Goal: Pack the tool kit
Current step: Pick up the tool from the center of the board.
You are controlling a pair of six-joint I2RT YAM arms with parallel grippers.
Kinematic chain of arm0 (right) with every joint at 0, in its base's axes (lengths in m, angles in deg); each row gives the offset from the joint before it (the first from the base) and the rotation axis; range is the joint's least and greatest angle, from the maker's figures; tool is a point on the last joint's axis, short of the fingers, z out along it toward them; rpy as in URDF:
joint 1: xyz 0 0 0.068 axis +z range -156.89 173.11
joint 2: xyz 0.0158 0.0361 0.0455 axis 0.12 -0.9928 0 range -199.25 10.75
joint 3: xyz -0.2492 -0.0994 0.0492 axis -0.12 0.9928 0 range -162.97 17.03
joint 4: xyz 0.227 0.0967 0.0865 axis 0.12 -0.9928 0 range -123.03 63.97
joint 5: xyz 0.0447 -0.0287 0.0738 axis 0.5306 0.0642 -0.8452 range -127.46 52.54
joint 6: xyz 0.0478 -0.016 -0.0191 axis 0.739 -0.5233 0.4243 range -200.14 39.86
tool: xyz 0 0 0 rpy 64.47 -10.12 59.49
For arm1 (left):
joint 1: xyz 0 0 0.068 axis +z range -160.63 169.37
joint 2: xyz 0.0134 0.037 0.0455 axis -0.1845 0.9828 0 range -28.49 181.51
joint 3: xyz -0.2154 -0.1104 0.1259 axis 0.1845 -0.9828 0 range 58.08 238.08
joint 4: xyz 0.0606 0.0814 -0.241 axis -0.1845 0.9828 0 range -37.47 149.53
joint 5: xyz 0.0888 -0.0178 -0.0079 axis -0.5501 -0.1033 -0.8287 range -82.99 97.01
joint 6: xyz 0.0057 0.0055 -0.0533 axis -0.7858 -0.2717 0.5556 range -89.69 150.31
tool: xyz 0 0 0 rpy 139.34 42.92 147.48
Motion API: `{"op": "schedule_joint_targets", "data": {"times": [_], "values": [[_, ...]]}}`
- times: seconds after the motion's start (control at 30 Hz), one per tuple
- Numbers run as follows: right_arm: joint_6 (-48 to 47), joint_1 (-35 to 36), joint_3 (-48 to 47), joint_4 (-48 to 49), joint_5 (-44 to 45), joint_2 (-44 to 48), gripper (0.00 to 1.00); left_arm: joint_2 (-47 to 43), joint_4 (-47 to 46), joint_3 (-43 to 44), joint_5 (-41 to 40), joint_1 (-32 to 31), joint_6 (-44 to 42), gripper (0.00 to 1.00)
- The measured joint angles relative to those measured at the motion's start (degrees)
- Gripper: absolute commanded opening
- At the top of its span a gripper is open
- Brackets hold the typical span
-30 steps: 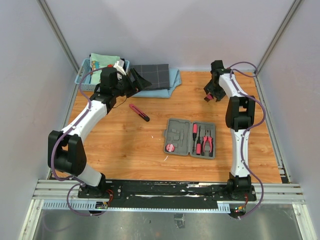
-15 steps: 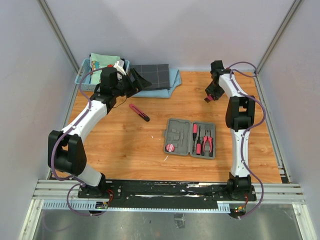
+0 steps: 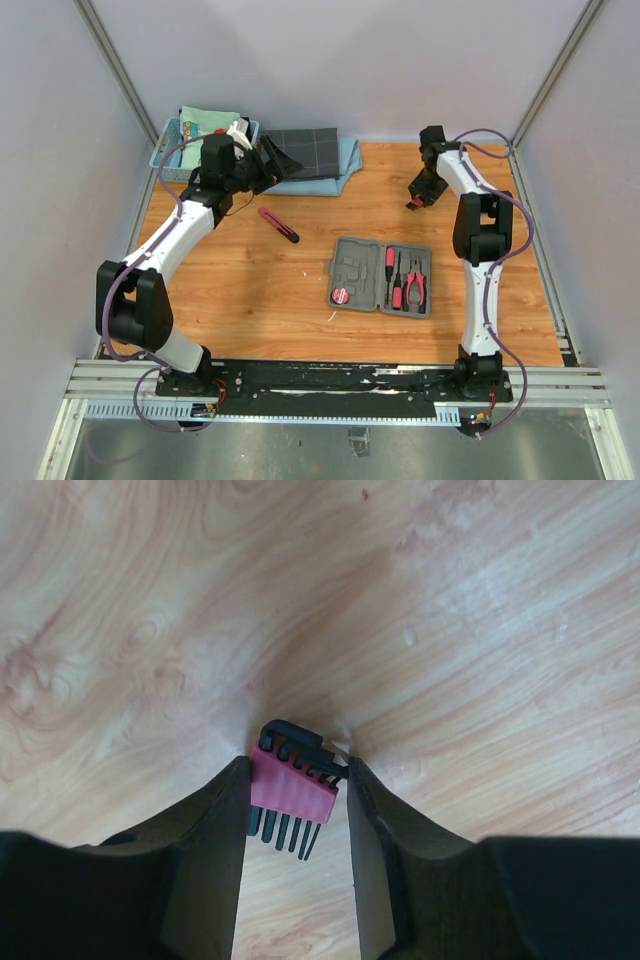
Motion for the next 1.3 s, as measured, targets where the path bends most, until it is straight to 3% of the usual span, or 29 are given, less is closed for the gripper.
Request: {"op": "schedule_joint_targets", "data": {"times": [0.3, 0.47, 0.6, 0.93, 1.3], "values": [[-7.9, 1.3, 1.5, 1.0, -2.7, 1.0, 0.34, 0.0, -0.4, -0.1, 0.0, 0.0, 0.2, 0.90], [-12.1, 1.8, 1.4, 0.9, -4.6, 1.0, 0.60, -0.4, -0.6, -0.5, 0.0, 0.0, 0.4, 0.90], [-15.4, 1.8, -0.9, -1.7, -6.1, -0.2, 0.66, -0.9, -0.7, -0.9, 0.0, 0.0, 0.5, 0.90], [-17.8, 2.0, -1.7, -5.2, -7.2, -0.6, 0.64, -1.0, -1.0, -1.3, 0.0, 0.0, 0.7, 0.90], [-12.2, 2.3, -2.2, -6.7, -5.9, -0.8, 0.50, -2.2, -1.1, -2.1, 0.0, 0.0, 0.8, 0.90]]}}
